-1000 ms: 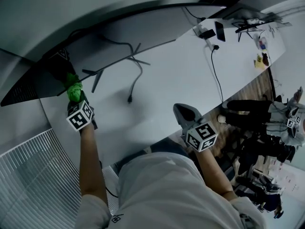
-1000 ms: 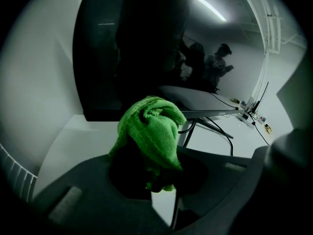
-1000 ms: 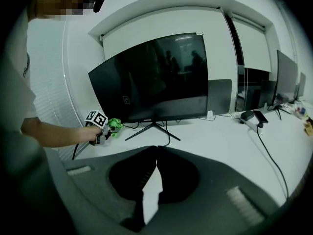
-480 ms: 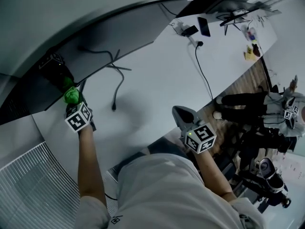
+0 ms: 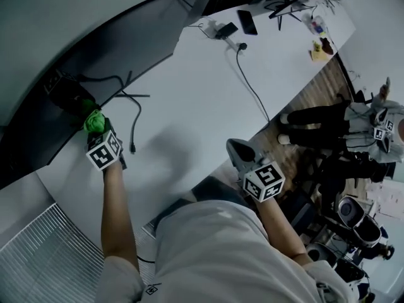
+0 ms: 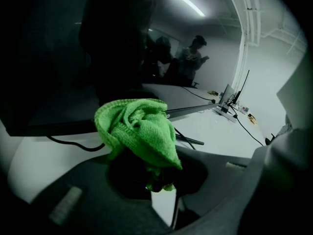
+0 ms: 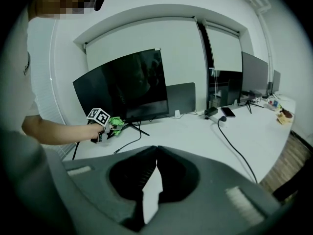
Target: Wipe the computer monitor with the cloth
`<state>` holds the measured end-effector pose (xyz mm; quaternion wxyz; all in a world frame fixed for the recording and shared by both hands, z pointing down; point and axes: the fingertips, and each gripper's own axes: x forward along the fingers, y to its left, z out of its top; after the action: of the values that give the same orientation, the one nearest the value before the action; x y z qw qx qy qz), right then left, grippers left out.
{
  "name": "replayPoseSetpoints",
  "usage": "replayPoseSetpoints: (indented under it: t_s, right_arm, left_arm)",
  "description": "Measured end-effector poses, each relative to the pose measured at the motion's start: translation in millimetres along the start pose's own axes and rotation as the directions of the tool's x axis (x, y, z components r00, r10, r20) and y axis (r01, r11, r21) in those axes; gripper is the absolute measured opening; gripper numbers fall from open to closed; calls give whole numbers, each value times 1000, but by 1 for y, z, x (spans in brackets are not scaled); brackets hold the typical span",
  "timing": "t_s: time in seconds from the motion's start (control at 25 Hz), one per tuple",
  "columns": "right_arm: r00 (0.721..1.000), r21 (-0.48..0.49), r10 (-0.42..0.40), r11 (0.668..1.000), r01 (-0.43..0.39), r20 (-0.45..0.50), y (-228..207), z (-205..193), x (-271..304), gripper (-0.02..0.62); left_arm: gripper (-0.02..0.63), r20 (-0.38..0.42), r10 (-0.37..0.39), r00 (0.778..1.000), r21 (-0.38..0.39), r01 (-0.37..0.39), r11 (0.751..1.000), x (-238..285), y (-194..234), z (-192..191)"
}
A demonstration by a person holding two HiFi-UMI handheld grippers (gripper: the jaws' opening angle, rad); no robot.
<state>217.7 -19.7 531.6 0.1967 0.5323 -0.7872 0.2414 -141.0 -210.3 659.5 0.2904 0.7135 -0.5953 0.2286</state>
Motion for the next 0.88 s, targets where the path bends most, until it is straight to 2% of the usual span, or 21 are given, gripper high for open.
replayPoseSetpoints:
  t_s: [0.4, 0.6, 0.88]
  right_arm:
    - [997, 57, -72, 996, 72, -3, -57, -11, -21, 3]
    - [995, 87, -96, 992, 96, -2, -91, -6, -23, 3]
    - [991, 106, -131, 986, 130, 3, -107, -20, -40, 3]
  left_arm:
    - [66, -24, -66, 998, 81, 67, 994, 46, -74, 16]
    - [66, -33, -91, 995, 116, 94, 989, 72, -115, 35]
    - [66, -31, -124, 992, 146, 127, 981, 80, -147, 34]
